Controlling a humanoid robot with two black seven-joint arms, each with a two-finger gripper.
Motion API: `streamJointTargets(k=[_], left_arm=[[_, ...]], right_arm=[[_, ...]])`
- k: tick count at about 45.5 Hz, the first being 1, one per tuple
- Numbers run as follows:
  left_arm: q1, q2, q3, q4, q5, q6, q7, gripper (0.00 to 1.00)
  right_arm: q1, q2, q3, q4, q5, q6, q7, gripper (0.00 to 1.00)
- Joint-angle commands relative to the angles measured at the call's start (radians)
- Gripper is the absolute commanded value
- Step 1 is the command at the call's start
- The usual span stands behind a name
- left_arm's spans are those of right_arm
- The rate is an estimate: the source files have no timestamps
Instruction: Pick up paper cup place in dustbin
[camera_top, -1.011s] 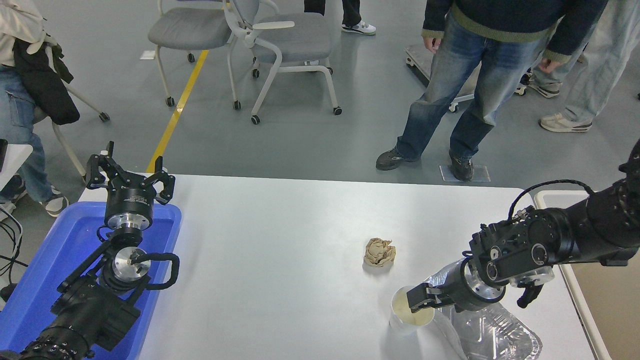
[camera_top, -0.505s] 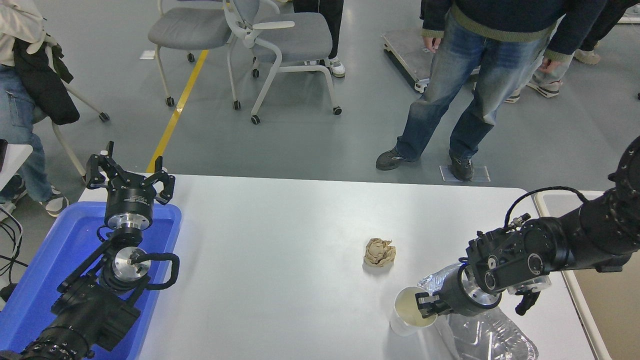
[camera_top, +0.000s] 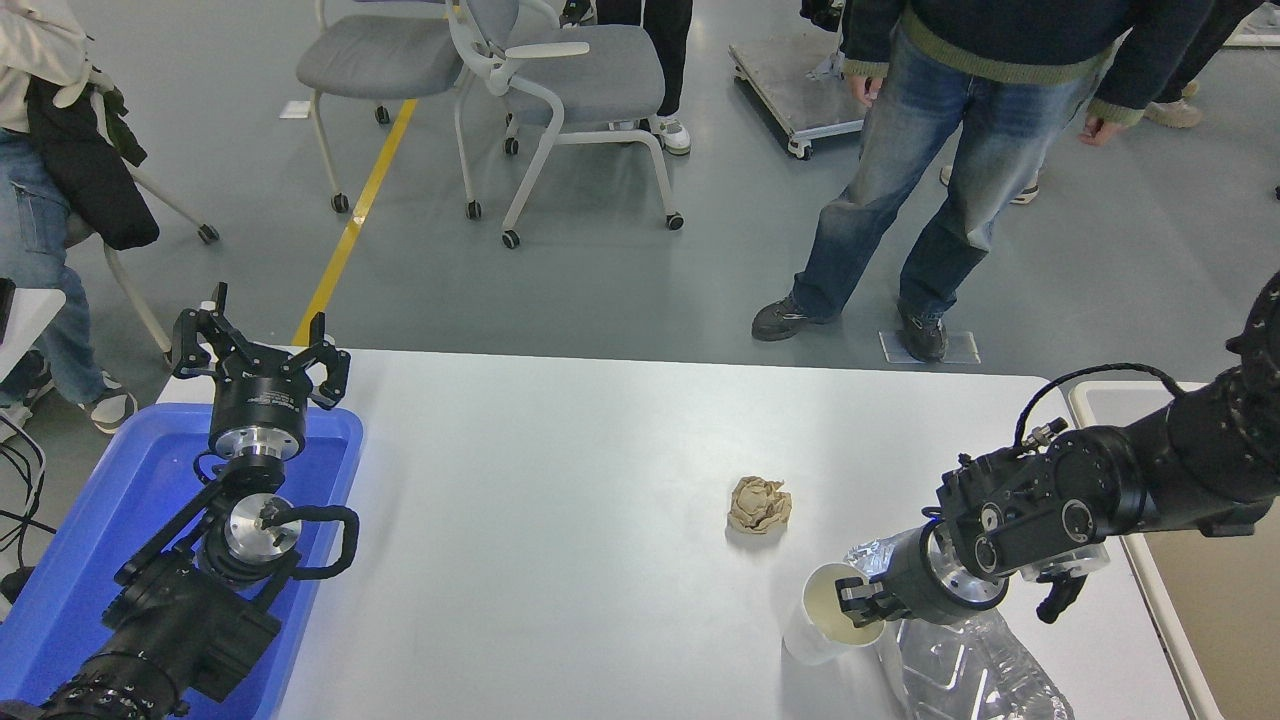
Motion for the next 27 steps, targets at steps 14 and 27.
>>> streamJointTargets(k=[14, 27], left_arm=[[0.000, 0.000, -0.001, 0.000, 0.000, 0.000, 0.000, 0.99], [0.000, 0.000, 0.000, 0.000, 0.000, 0.000, 0.000, 0.99]], right_arm=[[0.209, -0.087, -0.033, 0.139, 0.007, 0.048, 0.000, 0.00], [0.454, -0.121, -0.067, 0.202, 0.033, 0.192, 0.002, 0.00]])
